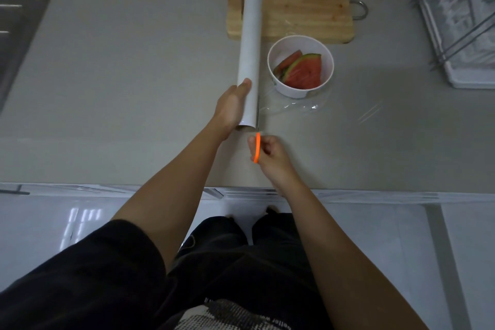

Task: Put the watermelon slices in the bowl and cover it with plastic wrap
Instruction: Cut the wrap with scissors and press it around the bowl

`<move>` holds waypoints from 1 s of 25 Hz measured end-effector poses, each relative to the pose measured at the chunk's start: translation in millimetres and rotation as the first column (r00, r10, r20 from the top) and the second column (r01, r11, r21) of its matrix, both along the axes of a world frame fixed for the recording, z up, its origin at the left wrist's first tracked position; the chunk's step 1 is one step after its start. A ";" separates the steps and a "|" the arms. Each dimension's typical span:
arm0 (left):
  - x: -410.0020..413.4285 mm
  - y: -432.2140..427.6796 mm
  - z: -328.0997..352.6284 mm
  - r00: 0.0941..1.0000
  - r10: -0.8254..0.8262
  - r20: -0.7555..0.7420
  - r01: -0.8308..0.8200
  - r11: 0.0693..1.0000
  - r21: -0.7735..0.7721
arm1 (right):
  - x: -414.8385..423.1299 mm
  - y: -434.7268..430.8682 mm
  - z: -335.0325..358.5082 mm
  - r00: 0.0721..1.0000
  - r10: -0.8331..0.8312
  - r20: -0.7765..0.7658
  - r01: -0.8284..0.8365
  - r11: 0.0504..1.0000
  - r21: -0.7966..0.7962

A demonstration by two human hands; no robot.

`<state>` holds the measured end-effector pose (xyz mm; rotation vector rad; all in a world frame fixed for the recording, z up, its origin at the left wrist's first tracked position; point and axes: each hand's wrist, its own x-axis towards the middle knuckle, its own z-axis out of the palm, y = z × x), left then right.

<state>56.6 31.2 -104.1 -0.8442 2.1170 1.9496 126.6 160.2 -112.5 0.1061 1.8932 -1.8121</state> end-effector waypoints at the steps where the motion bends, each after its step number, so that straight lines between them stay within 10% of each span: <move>1: -0.2 0.2 0.5 1.000 -0.003 0.002 0.003 1.000 -0.002 | -1.2 1.1 -0.3 1.000 0.007 0.004 -0.007 1.000 0.002; 25: 7.9 2.9 -7.4 1.000 0.015 -0.027 -0.016 0.998 -0.057 | -74.8 -1.9 5.3 0.997 0.069 0.032 -0.071 0.996 0.060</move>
